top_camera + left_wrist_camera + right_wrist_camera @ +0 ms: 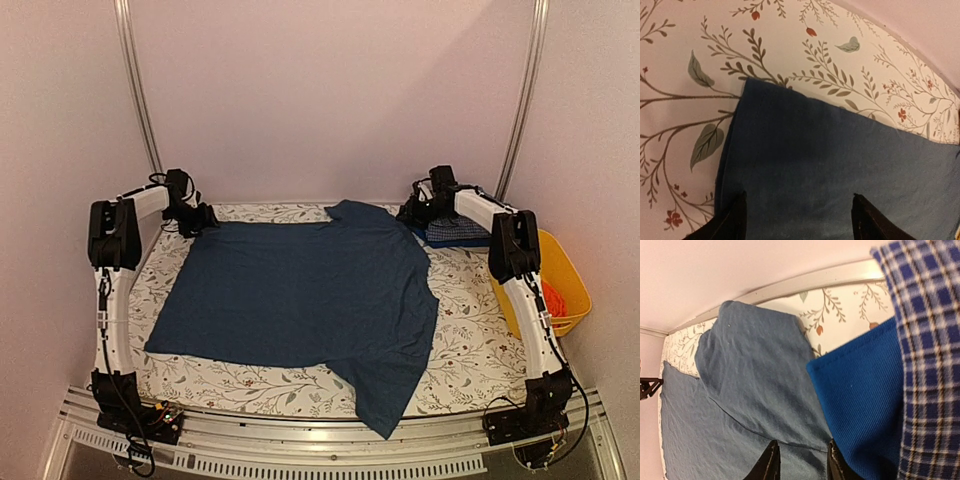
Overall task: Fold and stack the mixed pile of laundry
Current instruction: Move the flattened T-shirt to the center of the board, then pick up the flattened T-shirt from the center of the board.
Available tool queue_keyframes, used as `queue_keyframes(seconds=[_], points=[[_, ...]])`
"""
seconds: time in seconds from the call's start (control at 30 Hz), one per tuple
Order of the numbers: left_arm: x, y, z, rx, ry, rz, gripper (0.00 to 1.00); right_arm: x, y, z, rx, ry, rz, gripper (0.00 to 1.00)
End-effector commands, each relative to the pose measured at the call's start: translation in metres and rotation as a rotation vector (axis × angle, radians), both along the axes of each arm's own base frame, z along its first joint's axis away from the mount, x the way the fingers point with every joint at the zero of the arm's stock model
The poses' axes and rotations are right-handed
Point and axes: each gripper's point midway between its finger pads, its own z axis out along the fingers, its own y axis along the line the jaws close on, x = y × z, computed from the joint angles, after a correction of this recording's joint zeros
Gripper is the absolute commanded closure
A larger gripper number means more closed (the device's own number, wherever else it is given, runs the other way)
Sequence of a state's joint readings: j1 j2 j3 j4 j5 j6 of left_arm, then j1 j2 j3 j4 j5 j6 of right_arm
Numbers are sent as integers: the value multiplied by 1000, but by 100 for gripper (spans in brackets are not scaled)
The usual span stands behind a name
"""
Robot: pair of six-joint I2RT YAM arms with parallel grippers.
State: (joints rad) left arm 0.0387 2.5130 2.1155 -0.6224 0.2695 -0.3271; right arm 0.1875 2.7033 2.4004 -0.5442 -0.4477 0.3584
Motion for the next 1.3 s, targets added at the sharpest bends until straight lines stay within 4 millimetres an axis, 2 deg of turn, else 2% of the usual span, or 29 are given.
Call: queue_keyframes(seconds=[0.0, 0.03, 0.1, 0.13, 0.17, 0.2, 0.23, 0.3, 0.4, 0.47, 0.53, 0.6, 0.77, 0.9, 1.0, 1.07, 1.17, 1.27], points=[[-13, 9, 98, -4, -144, 19, 27, 4, 13, 82, 105, -125, 47, 65], [-23, 6, 108, -16, -146, 17, 27, -5, 17, 104, 123, -145, 68, 64], [-50, -1, 118, -43, -129, 8, 27, -30, 26, 114, 141, -119, 102, 63], [-65, -4, 118, -47, -114, 7, 27, -51, 33, 122, 150, -97, 123, 63], [-82, -7, 115, -54, -97, 3, 28, -70, 41, 115, 151, -59, 148, 63], [-99, -11, 111, -64, -82, -2, 28, -90, 47, 118, 144, -42, 173, 63], [-114, -13, 106, -69, -62, -2, 28, -108, 54, 110, 124, -12, 198, 62], [-143, -17, 95, -85, -31, 3, 29, -147, 63, 108, 109, 29, 242, 62], [-177, -27, 80, -112, -4, 0, 29, -199, 70, 83, 85, 108, 286, 61], [-193, -37, 69, -130, 15, -13, 30, -225, 69, 66, 71, 148, 294, 61], [-208, -42, 53, -131, 53, -10, 30, -242, 62, 49, 57, 189, 283, 61], [-219, -50, 44, -131, 76, -21, 31, -252, 52, 31, 17, 220, 261, 61], [-239, -52, 28, -135, 121, -9, 31, -270, 30, -14, -77, 309, 239, 61], [-250, -51, 26, -130, 136, -8, 31, -271, 0, -42, -132, 366, 184, 62], [-255, -52, 32, -144, 133, -7, 30, -252, -22, -45, -166, 348, 141, 62], [-259, -53, 37, -156, 127, -4, 29, -236, -27, -41, -172, 332, 140, 62], [-268, -54, 42, -169, 133, 0, 29, -218, -20, -27, -160, 290, 177, 61], [-281, -55, 51, -189, 141, 20, 28, -218, -2, 5, -82, 258, 232, 58]])
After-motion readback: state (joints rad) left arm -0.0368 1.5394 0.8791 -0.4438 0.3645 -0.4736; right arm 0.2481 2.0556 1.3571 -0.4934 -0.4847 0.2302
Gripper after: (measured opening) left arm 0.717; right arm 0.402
